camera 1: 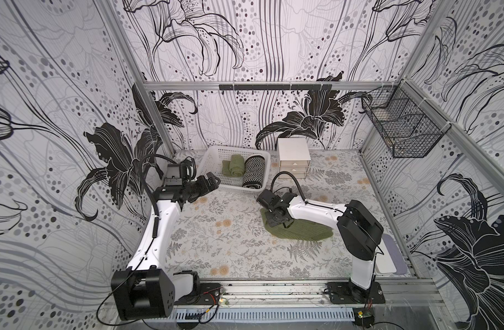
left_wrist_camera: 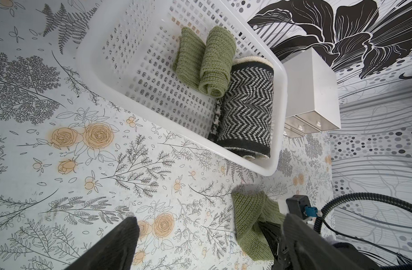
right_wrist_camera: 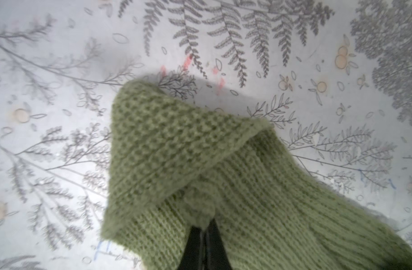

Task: Roll up the scarf and place it into the basket
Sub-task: Flatten out the scarf at the center of the board.

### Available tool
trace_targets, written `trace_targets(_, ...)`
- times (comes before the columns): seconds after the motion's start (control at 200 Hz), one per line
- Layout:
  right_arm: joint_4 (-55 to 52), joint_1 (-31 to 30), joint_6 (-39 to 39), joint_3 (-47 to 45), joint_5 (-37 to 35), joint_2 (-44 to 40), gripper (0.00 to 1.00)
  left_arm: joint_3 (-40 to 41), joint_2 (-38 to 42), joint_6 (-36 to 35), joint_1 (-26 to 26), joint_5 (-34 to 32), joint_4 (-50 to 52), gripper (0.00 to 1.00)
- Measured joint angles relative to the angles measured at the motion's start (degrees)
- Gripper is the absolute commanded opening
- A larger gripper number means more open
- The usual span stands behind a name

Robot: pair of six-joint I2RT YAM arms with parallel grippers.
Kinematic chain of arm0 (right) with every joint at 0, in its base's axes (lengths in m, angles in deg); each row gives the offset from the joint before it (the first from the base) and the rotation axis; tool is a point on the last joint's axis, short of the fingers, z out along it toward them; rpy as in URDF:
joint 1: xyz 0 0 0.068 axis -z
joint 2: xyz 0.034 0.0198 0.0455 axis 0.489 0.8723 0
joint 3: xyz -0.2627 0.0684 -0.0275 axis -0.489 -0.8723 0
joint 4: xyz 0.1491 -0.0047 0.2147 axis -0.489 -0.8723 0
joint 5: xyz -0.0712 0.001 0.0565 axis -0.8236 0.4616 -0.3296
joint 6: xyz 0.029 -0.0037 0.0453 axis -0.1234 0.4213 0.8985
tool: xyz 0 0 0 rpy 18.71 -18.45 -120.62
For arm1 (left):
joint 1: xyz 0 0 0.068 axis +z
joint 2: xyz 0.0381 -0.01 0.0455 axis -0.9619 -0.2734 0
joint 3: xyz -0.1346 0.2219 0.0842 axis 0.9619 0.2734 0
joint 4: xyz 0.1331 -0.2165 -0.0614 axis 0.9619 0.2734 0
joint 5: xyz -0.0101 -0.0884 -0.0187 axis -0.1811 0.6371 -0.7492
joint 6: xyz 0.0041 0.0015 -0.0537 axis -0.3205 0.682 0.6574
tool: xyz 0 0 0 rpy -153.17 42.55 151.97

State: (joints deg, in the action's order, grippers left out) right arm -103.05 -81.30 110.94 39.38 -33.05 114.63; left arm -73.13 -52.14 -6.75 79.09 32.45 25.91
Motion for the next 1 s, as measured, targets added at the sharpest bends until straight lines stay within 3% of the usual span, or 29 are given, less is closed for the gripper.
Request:
trace_targets(0.145, -1.1, -3.5, -1.7, 7.4, 1.2, -1.7, 0.0, 0.0, 1.1, 0.3, 1.2, -2.9, 0.9, 0.99)
trace_targets(0.25, -0.5, -5.7, -3.5, 16.3, 5.0, -1.5, 0.0, 0.0, 3.8, 1.3, 4.9, -6.7, 1.9, 0.99)
trace_targets(0.445, -1.5, -8.1, -8.0, 48.9, 13.9, 8.2, 0.0, -2.0, 7.6, 3.0, 11.8, -13.0, 4.3, 0.99)
trace_targets(0.526, -0.1, -9.0, -9.4, 54.7, 16.0, 8.3, 0.0, -2.4, 7.7, 3.3, 12.8, -13.2, 4.3, 0.99)
trace_targets(0.626, 3.5, -9.4, -11.5, 49.6, 15.1, 1.9, 0.0, -2.4, 7.7, 3.5, 13.1, -12.7, 4.4, 0.99)
trace_targets(0.776, 9.5, -4.4, -11.9, 26.8, 8.7, -18.5, 0.0, -1.9, 7.5, 3.7, 13.2, -7.1, 3.0, 0.99)
trace_targets(0.911, 3.8, 6.4, -8.4, 14.6, -10.0, -33.3, 0.0, -1.0, 6.0, 3.4, 10.0, 0.7, 0.5, 0.99)
trace_targets(0.996, -1.8, 11.3, -5.2, 7.3, -18.6, -39.9, 0.0, -0.9, 5.2, 2.1, 1.7, 1.7, 0.2, 0.99)
